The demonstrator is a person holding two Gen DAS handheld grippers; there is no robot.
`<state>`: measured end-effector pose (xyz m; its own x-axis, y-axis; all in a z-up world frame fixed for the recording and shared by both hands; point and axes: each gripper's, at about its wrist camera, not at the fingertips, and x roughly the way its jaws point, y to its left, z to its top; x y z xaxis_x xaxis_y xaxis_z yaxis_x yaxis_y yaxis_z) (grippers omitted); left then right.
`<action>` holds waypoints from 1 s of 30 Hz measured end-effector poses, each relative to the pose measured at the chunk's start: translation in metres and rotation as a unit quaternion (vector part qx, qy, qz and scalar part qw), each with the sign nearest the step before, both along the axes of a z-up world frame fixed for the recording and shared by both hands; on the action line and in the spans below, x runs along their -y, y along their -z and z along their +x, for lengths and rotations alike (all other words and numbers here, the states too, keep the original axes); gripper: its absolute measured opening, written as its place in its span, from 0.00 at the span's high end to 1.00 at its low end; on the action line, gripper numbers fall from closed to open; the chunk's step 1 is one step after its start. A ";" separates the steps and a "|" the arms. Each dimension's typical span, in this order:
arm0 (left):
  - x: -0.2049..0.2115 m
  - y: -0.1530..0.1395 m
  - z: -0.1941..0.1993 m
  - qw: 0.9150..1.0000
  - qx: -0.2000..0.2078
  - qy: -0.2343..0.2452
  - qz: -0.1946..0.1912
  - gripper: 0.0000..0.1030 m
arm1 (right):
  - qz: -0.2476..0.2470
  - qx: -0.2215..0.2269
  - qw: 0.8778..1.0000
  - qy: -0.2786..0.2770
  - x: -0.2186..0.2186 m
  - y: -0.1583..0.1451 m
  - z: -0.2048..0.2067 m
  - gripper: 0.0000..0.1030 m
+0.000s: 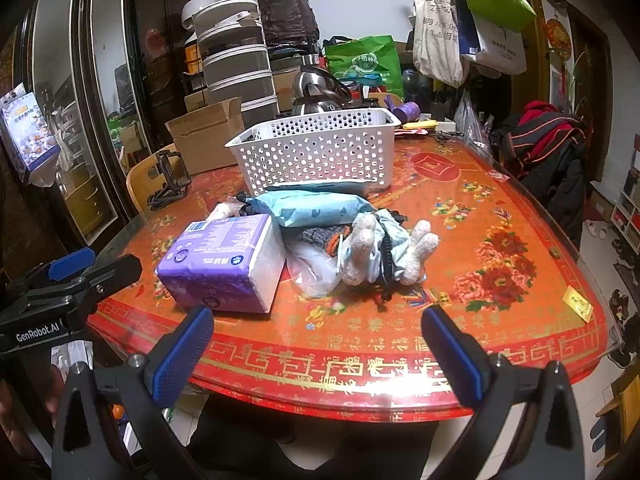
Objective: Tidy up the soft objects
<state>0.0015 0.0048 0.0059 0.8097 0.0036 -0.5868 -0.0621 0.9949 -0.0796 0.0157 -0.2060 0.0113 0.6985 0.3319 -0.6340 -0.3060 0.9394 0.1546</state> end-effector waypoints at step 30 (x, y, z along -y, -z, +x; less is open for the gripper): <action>0.001 0.002 0.000 1.000 0.000 -0.001 0.001 0.00 | -0.003 -0.007 1.000 0.000 0.000 0.005 0.001 0.00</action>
<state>0.0012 0.0033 0.0040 0.8100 0.0060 -0.5863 -0.0636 0.9949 -0.0777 0.0164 -0.2055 0.0059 0.6897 0.3290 -0.6450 -0.3044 0.9400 0.1540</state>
